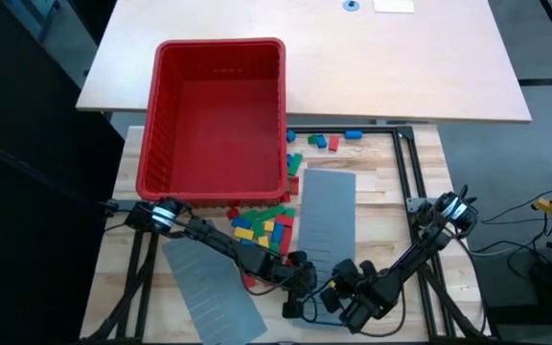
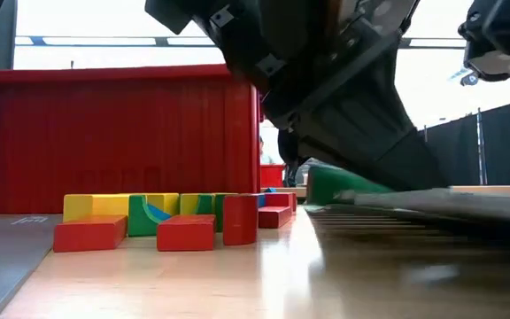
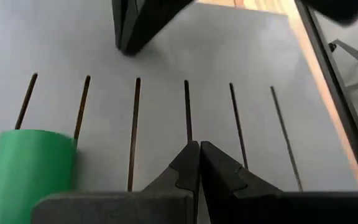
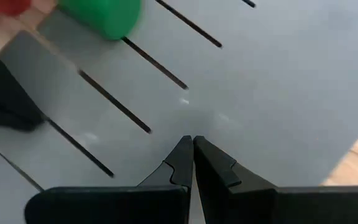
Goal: Sort blocks
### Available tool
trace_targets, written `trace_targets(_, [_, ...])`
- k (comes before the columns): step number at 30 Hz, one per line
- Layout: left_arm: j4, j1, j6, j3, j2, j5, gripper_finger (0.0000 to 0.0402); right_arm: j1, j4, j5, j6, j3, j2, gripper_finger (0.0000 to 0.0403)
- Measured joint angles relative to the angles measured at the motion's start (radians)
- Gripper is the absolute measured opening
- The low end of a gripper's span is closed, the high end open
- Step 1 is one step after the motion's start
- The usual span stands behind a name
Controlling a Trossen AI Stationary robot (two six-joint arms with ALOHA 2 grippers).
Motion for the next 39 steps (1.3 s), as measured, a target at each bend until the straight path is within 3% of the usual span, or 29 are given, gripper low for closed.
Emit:
trace_targets(10, [0.003, 0.001, -0.001, 0.003, -0.008, -0.046, 0.0, 0.007, 0.112, -0.047, 0.004, -0.059, -0.001, 0.0])
trace_targets(28, [-0.318, -0.037, -0.014, 0.004, -0.026, -0.017, 0.0, 0.009, 0.113, -0.077, -0.034, -0.067, -0.001, 0.0])
trace_targets(39, [-0.266, -0.035, -0.071, 0.002, 0.009, 0.048, 0.001, 0.009, 0.117, -0.077, -0.043, -0.068, 0.001, 0.0])
